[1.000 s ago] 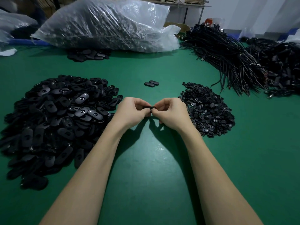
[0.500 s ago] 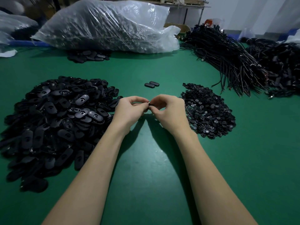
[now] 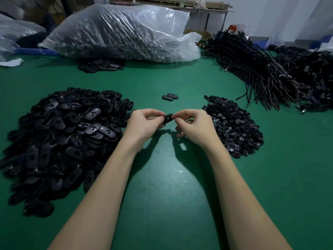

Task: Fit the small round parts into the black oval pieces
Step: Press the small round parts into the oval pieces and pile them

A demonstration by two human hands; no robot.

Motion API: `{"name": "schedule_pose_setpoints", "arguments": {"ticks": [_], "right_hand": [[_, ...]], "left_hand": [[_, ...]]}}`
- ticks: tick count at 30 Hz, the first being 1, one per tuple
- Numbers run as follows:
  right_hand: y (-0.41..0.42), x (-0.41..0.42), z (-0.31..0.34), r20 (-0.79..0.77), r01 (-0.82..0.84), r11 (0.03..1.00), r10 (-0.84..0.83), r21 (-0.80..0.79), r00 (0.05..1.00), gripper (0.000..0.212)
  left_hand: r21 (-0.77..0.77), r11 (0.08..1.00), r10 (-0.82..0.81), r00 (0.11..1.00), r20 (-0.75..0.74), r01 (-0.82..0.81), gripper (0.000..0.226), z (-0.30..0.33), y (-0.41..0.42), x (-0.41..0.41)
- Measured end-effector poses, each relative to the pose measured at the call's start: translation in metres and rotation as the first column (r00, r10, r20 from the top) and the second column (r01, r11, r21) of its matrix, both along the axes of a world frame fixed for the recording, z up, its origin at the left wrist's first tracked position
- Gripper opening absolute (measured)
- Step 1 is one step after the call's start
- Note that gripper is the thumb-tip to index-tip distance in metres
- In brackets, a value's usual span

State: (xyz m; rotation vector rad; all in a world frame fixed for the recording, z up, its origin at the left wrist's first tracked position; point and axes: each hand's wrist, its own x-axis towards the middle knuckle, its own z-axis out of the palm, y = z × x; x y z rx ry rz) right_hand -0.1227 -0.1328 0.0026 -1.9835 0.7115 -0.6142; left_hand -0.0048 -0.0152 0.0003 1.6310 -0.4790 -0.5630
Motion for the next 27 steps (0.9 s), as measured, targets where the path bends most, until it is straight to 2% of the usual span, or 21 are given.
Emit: {"name": "schedule_pose_setpoints", "arguments": {"ticks": [7, 13, 23, 27], "right_hand": [[-0.0006, -0.0027, 0.0043, 0.11, -0.024, 0.975, 0.0, 0.222, 0.994, 0.005], [0.0012, -0.004, 0.0057, 0.117, -0.042, 0.96, 0.01, 0.277, 0.993, 0.013], [-0.0002, -0.0039, 0.009, 0.077, -0.006, 0.955, -0.018, 0.298, 0.997, 0.004], [-0.0028, -0.0033, 0.0093, 0.086, 0.024, 0.956, -0.051, 0.294, 0.995, 0.009]], "left_hand": [[-0.026, 1.0, -0.012, 0.999, -0.037, 0.011, 0.017, 0.0, -0.0012, -0.0026], [-0.059, 0.998, -0.035, 0.996, -0.085, 0.03, 0.012, 0.0011, -0.0029, -0.0057], [-0.071, 0.997, -0.048, 0.994, -0.094, 0.042, 0.011, 0.0016, -0.0016, -0.0054], [-0.056, 0.997, -0.048, 0.995, -0.087, 0.043, 0.015, 0.0017, -0.0017, -0.0056]]}}
